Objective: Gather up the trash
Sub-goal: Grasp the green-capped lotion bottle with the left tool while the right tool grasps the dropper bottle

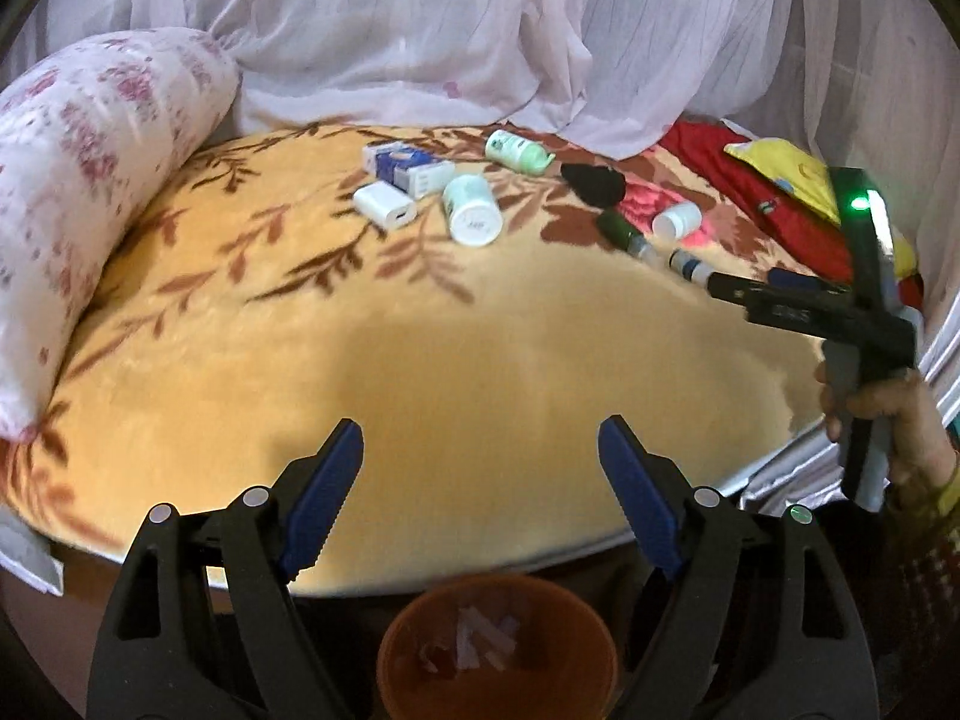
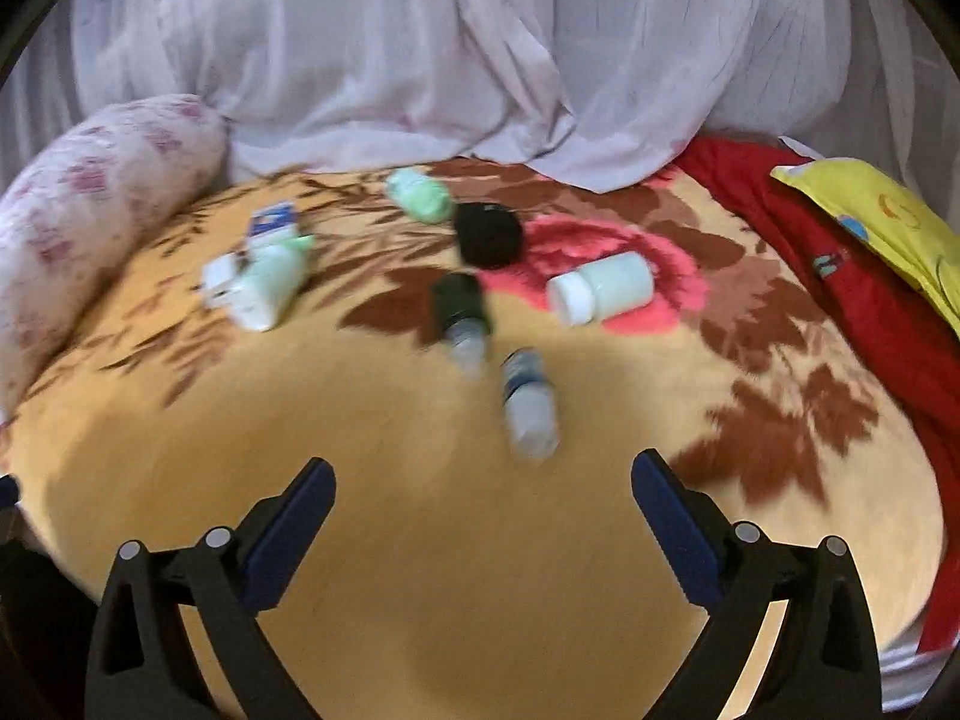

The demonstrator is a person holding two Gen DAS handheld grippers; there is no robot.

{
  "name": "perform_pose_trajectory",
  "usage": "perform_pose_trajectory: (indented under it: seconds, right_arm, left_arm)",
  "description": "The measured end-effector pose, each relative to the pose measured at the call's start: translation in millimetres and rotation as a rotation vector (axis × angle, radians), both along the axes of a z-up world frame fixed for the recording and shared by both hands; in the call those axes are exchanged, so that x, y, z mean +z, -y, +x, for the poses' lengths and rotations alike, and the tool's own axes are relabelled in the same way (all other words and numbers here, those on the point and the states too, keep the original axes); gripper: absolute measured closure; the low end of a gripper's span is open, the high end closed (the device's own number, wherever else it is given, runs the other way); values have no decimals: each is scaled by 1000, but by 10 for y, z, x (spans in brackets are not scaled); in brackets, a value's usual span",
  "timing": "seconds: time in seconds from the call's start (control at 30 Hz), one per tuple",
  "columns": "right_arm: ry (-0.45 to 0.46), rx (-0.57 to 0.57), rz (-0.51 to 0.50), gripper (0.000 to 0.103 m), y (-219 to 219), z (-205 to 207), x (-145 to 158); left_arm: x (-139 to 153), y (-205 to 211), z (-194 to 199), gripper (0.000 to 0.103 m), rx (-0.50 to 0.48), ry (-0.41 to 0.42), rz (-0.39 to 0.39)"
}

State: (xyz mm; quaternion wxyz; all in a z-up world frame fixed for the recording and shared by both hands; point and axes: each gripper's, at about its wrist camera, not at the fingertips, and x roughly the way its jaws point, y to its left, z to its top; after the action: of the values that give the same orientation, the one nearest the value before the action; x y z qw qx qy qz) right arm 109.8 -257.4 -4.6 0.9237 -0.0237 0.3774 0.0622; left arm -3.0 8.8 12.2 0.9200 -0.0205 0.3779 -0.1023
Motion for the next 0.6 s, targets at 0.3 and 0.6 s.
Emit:
perform_pose_trajectory:
  seconds: [0.3,0.6]
  right_arm:
    - [-111,-26,-96,19,45,628,-163]
    - [-216,-27,5,80,160,750,-254]
  left_arm:
    - [43,124,430,24,-3,7,-28]
    - [28,143,942,24,11,-25,-37]
